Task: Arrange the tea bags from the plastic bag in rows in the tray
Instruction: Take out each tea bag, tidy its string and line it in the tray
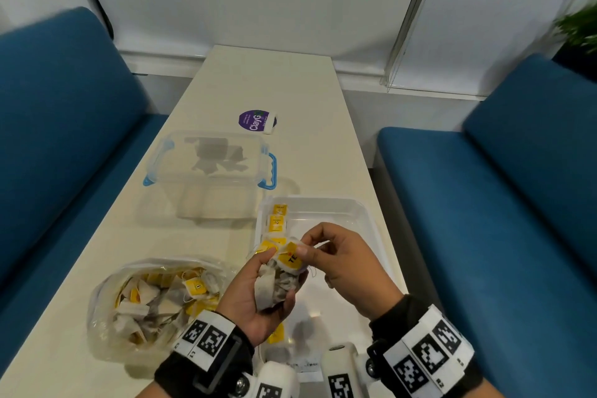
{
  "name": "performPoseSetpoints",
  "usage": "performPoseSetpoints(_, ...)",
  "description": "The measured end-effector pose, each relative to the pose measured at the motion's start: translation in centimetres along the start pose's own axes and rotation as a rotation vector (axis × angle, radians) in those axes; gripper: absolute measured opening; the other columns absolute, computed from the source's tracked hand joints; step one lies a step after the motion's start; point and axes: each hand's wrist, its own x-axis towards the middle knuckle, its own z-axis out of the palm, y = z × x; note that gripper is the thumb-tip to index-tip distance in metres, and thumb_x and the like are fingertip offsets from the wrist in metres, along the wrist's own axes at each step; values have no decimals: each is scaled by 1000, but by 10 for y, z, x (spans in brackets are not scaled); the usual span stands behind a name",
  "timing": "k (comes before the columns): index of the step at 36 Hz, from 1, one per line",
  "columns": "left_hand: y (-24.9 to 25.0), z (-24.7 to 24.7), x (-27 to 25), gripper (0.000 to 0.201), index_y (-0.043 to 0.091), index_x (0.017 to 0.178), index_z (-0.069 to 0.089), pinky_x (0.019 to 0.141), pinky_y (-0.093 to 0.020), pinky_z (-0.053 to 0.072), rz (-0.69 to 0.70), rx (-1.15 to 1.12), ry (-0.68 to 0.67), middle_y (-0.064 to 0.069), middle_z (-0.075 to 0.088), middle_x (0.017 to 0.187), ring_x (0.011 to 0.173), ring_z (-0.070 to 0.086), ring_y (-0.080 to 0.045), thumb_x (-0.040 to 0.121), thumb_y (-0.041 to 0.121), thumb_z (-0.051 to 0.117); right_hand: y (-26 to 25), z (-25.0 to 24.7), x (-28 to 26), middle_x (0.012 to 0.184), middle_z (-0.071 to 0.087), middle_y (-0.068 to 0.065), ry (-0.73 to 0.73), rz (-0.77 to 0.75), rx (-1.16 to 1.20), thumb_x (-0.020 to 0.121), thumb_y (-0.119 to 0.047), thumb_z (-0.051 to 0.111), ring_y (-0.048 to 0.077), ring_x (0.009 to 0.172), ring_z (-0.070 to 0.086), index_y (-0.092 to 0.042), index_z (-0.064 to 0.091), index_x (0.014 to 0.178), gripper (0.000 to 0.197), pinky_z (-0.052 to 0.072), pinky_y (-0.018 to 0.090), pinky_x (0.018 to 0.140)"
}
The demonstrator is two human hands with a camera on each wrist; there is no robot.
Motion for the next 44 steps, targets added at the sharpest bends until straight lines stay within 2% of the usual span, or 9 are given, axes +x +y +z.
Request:
performPoseSetpoints(5, 4, 1, -2, 36, 11, 100, 63, 37, -21, 50, -16, -23, -14, -9, 67, 81, 63, 68, -16, 74, 36, 61, -2, -4, 1, 98, 58, -1, 101, -110, -117, 77, -20, 74, 7, 83, 49, -30, 63, 67, 17, 38, 7, 70)
performPoseSetpoints(9, 8, -1, -2, 37, 11, 95, 64, 38, -21, 50, 13, -29, -8, -10, 67, 81, 62, 68, -17, 68, 36, 64, -2, -7, 4, 92, 58, -8, 87, -188, -52, 75, -15, 75, 2, 74, 46, -29, 65, 66, 20, 37, 10, 65)
performPoseSetpoints(12, 11, 0, -4, 33, 12, 90, 64, 38, -19, 48, 60, 3, 17, -9, 68, 78, 62, 68, -17, 67, 36, 63, 0, -8, 8, 78, 62, -11, 65, -207, 42, 78, -15, 73, 16, 71, 53, -30, 65, 67, 20, 45, 26, 63)
performPoseSetpoints(15, 12, 0, -4, 33, 12, 87, 63, 38, -18, 47, 76, 34, 31, -10, 67, 74, 61, 69, -16, 66, 37, 62, 1, -10, 14, 67, 62, -10, 110, -155, 130, 84, -4, 65, 3, 62, 54, -23, 62, 72, 22, 43, 16, 58)
performPoseSetpoints(18, 12, -3, -5, 36, 11, 92, 64, 38, -17, 46, 79, 60, 45, -10, 68, 74, 60, 69, -16, 66, 36, 62, -1, -14, 22, 75, 63, 1, 174, -118, 75, 86, -3, 62, 9, 67, 59, -16, 59, 75, 18, 50, 16, 62)
performPoseSetpoints(22, 13, -5, -7, 36, 10, 93, 64, 36, -18, 45, 89, 67, 63, -11, 69, 73, 60, 69, -16, 67, 35, 60, -3, -25, 36, 65, 57, 0, 148, 7, 109, 87, -3, 61, 1, 51, 49, -11, 59, 77, 13, 38, 13, 46)
performPoseSetpoints(31, 18, -8, -11, 43, 6, 98, 63, 37, -20, 45, 96, 51, 99, -15, 68, 75, 59, 69, -19, 66, 35, 62, 22, -32, 76, 86, 56, 12, -34, 201, 691, 87, -15, 51, 7, 55, 51, -14, 52, 89, 2, 30, 17, 40)
performPoseSetpoints(38, 21, -12, -10, 40, 7, 94, 63, 37, -21, 44, 120, 78, 161, -16, 69, 75, 59, 69, -20, 65, 35, 62, 30, -23, 99, 67, 46, 6, 96, 274, 363, 97, -8, 42, 9, 54, 41, -13, 51, 87, 15, 24, 17, 39)
performPoseSetpoints(44, 25, -10, -6, 38, 8, 92, 65, 41, -20, 44, 156, 162, 194, -16, 70, 77, 63, 68, -19, 65, 35, 61, 25, -1, 87, 69, 60, 7, -28, 287, 164, 97, -14, 43, 12, 57, 44, -12, 49, 91, 8, 26, 22, 46)
